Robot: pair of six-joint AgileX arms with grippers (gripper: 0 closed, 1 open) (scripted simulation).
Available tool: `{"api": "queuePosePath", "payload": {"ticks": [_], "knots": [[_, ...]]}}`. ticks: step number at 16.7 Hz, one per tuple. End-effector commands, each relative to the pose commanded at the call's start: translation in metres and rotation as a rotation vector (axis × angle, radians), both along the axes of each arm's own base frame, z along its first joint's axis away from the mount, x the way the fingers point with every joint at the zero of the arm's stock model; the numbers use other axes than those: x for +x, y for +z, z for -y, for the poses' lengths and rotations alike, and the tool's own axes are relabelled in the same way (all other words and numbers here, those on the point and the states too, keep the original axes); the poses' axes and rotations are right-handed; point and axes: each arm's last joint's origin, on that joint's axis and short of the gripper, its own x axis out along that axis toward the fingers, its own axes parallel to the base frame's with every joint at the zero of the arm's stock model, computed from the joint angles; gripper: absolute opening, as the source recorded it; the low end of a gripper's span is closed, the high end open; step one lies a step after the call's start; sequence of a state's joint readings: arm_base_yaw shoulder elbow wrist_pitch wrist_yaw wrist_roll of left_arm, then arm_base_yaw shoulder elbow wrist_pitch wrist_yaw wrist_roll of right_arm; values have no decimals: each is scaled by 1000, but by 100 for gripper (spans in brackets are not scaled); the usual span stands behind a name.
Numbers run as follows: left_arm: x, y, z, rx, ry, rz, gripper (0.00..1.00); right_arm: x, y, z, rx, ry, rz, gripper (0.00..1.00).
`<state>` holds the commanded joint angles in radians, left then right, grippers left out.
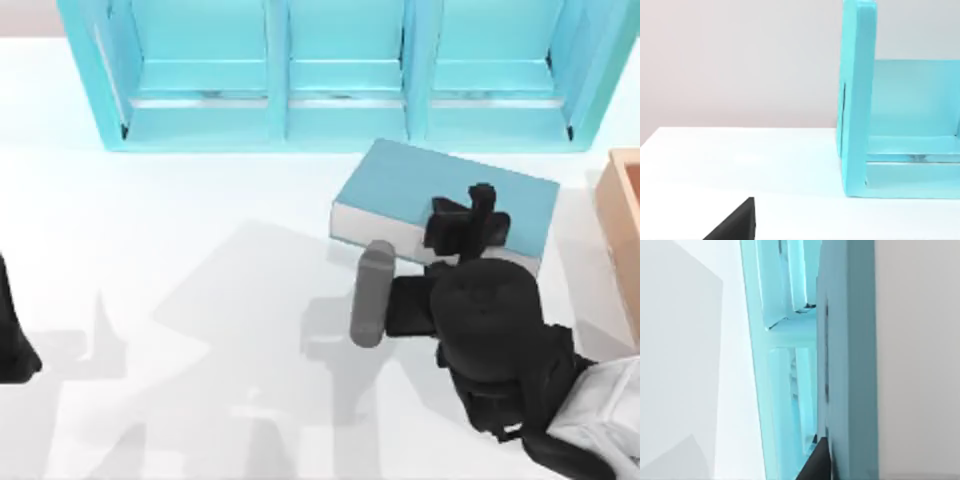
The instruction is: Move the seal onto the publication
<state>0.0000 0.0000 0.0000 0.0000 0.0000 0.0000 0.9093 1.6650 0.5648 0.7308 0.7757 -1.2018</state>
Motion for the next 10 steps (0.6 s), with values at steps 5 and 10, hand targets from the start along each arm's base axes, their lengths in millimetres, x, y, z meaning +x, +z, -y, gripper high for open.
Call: {"api": "queuePosePath", "payload": {"ticks": [5,10], "knots": [[0,0,0,0,0,0,100,-4,-4,1,-58,24,2,0],[0,0,0,0,0,0,100,-6,-4,1,-57,21,-1,0]]}}
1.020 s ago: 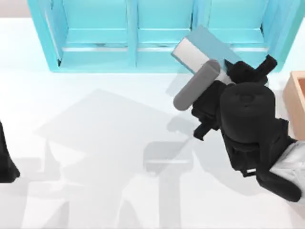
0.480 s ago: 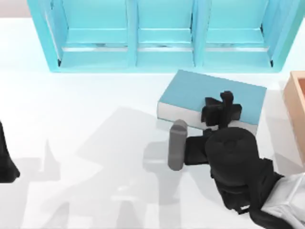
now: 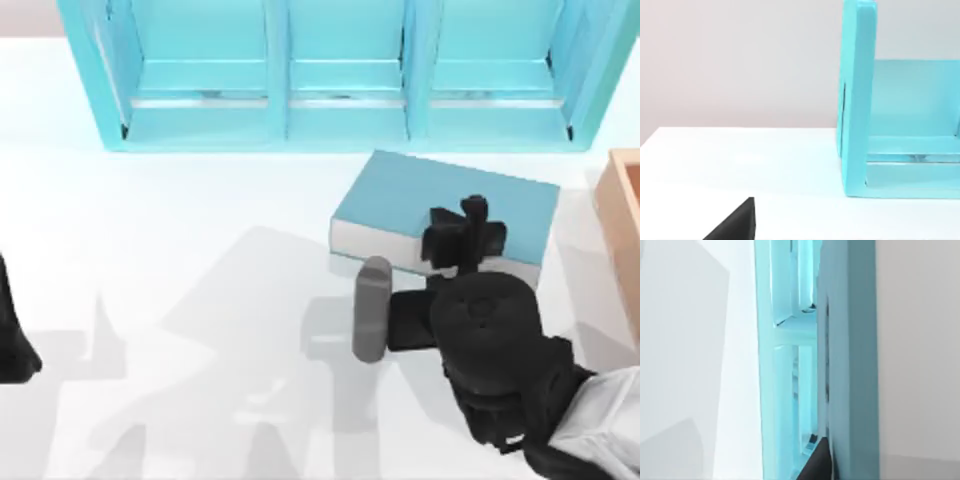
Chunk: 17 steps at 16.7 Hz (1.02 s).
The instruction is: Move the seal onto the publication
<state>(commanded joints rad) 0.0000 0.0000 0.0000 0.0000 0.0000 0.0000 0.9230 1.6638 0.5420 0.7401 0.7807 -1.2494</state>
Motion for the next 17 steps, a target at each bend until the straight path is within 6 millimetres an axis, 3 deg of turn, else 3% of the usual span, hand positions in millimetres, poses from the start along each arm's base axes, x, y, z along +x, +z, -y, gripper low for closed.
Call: {"api": "queuePosePath", "payload": {"ticks": [7,14,17], "knots": [[0,0,0,0,0,0,100,-2,-2,0,-5,-1,-4,0],[0,0,0,0,0,0,100,-2,-29,-1,-2,-1,-1,0],[0,0,0,0,0,0,100,-2,-31,0,-3,-1,-4,0]]}}
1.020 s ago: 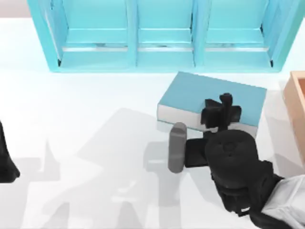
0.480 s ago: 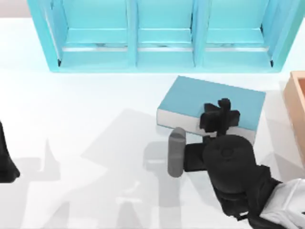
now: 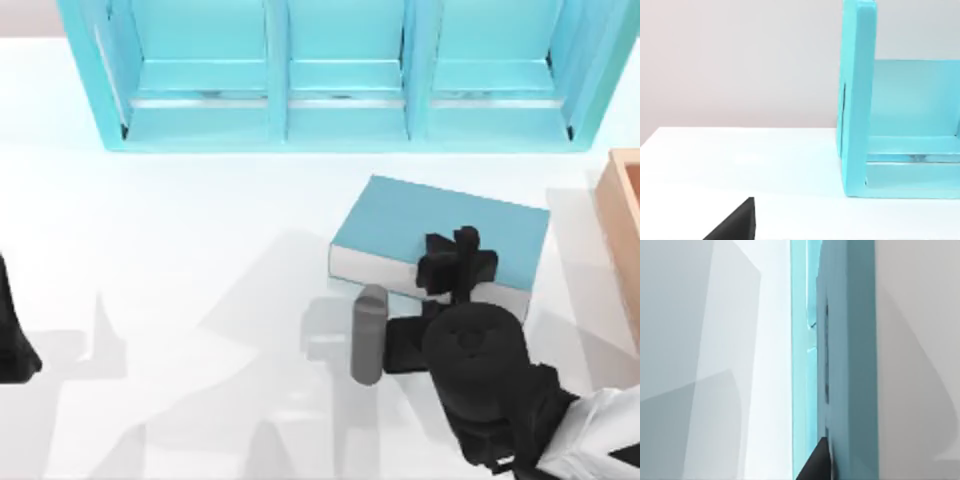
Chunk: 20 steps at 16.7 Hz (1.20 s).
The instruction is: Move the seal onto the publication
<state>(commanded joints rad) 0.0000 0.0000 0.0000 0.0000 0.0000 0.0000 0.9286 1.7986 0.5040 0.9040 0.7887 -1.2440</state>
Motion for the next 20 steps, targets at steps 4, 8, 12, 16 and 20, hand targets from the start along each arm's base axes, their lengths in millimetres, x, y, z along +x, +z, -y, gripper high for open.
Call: {"api": "queuePosePath", "payload": {"ticks": [4,8,12,16,20], "knots": [[0,0,0,0,0,0,100,0,0,0,0,0,0,23],[0,0,0,0,0,0,100,0,0,0,0,0,0,53],[0,0,0,0,0,0,100,0,0,0,0,0,0,83],[0,0,0,0,0,0,100,0,0,0,0,0,0,100],[0,0,0,0,0,0,100,0,0,0,0,0,0,100]]}}
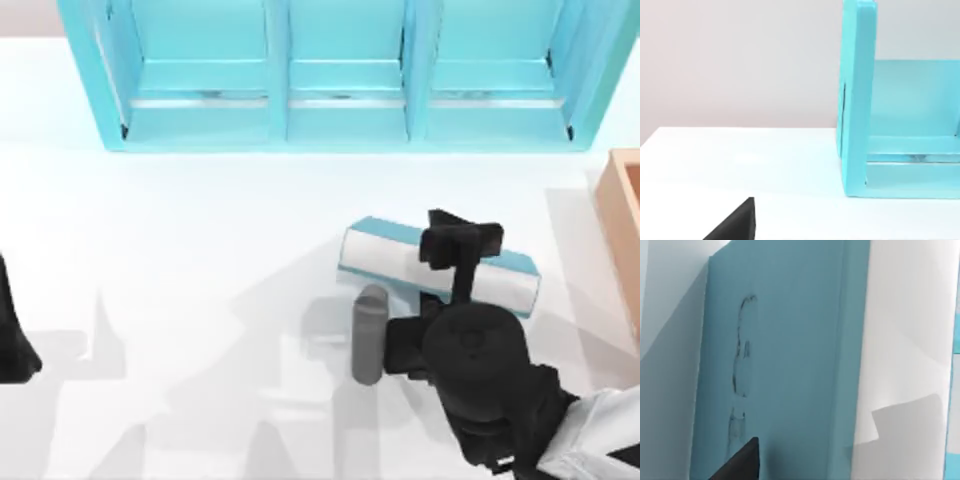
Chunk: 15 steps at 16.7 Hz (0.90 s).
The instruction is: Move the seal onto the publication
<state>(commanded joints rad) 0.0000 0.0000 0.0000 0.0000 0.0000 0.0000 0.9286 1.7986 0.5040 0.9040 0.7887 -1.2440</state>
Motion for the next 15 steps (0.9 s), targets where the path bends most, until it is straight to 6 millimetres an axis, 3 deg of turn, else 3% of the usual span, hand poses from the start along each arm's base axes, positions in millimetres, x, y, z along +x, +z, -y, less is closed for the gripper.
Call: {"api": "queuePosePath", "payload": {"ticks": [4,7,11,15], "knots": [[0,0,0,0,0,0,100,-1,-1,0,-1,1,-3,100],[0,0,0,0,0,0,100,-17,-1,-9,13,11,-25,100],[0,0,0,0,0,0,100,-71,-3,-26,34,51,-72,100],[0,0,0,0,0,0,100,-124,0,-26,37,67,-75,100]]}}
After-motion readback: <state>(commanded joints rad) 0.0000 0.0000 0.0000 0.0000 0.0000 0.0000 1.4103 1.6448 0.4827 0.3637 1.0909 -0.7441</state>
